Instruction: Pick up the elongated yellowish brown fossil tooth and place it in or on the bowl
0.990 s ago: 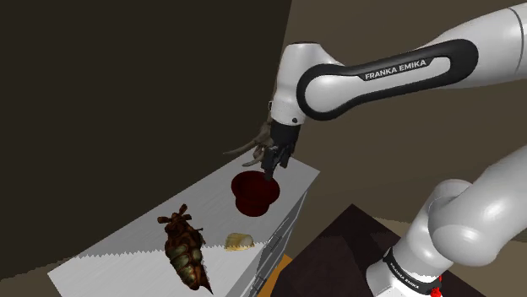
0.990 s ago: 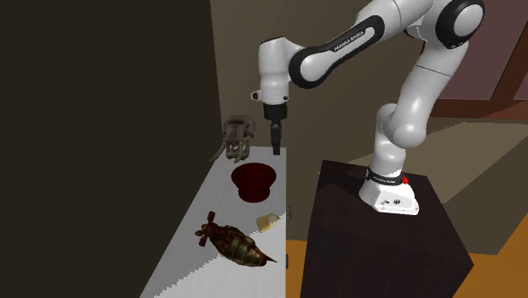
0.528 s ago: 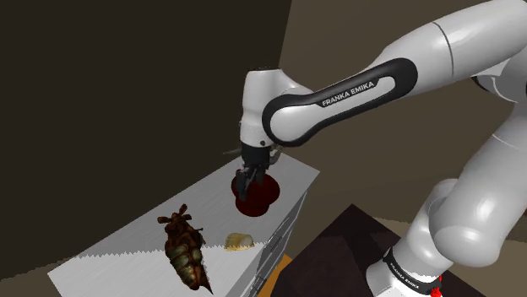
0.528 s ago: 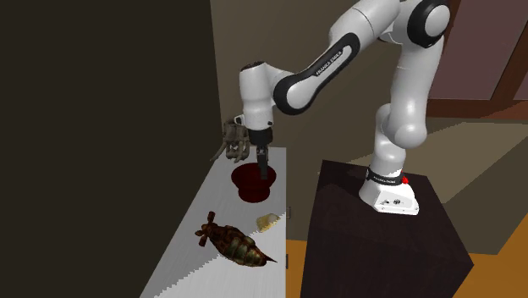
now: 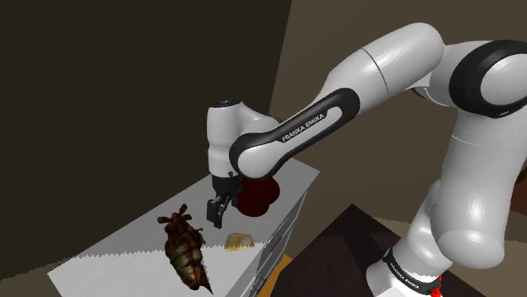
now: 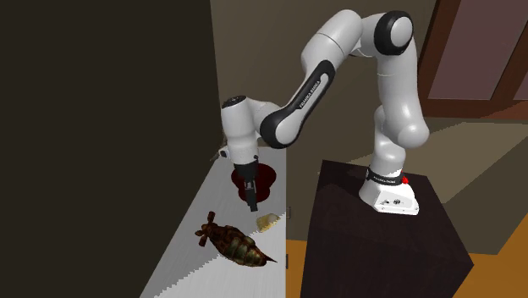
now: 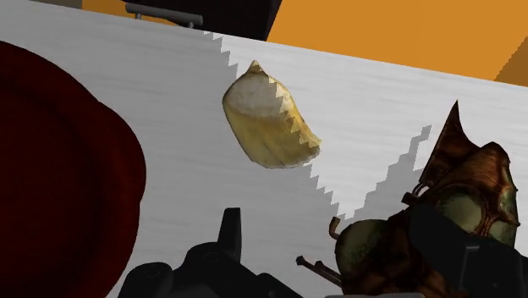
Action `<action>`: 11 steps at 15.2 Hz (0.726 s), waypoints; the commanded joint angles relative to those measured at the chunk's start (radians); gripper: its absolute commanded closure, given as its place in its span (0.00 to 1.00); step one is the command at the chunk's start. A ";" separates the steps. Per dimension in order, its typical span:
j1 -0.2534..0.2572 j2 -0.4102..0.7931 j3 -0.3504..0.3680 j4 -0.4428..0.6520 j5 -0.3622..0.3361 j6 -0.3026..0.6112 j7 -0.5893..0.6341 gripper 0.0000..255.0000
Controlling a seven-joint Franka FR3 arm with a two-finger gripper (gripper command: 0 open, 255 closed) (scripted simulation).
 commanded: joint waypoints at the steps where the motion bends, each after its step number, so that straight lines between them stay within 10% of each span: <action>1: 0.017 0.046 -0.002 0.024 -0.022 0.014 0.016 0.00; 11: 0.029 0.100 -0.015 -0.003 -0.050 0.092 0.035 0.00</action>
